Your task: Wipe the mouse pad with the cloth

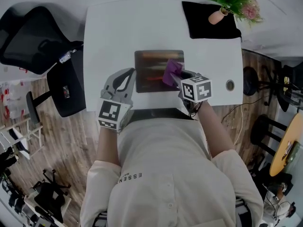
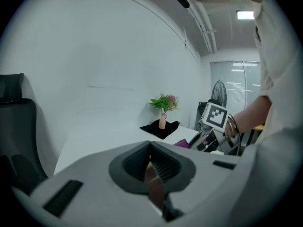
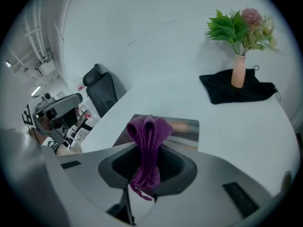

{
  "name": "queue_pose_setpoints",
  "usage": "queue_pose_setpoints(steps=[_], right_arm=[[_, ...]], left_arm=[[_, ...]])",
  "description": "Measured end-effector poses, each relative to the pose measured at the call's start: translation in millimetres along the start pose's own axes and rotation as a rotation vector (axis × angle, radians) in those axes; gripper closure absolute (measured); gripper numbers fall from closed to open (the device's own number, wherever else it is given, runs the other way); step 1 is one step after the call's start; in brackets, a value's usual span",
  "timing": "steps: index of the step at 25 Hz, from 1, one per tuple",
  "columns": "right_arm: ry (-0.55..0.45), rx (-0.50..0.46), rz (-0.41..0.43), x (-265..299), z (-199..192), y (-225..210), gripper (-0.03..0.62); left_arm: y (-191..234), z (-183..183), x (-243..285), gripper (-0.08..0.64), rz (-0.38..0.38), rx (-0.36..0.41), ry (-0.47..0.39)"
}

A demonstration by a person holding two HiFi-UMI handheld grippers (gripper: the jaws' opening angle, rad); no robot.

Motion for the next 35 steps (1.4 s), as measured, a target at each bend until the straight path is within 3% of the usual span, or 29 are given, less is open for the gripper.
queue_pose_setpoints(steps=[8,17,23,35], right_arm=[[0.067,-0.022,0.082,41,-14,69,0.491],[0.138,-0.046,0.104,66,-29,120,0.491],[0.176,-0.038,0.096,80,-35,124,0.491],[0.198,0.003,0.124,70,-40,85,0.489]], left_arm=[[30,-39,-39,0.558,0.001,-0.047,0.032],[49,-58,-54,0.558,-0.053,-0.05,0.037],[44,-61,-53,0.558,-0.075,-0.054,0.039],[9,-51,-34,0.558,-0.07,-0.035,0.059]])
Point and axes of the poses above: the fingertips, and each gripper's own axes: x forward along the fingers, y to its left, z out of its top, the point moved 9 cm from there along -x, backward along the fingers, and after that the axes turned 7 degrees about y, right-handed, at the moved point
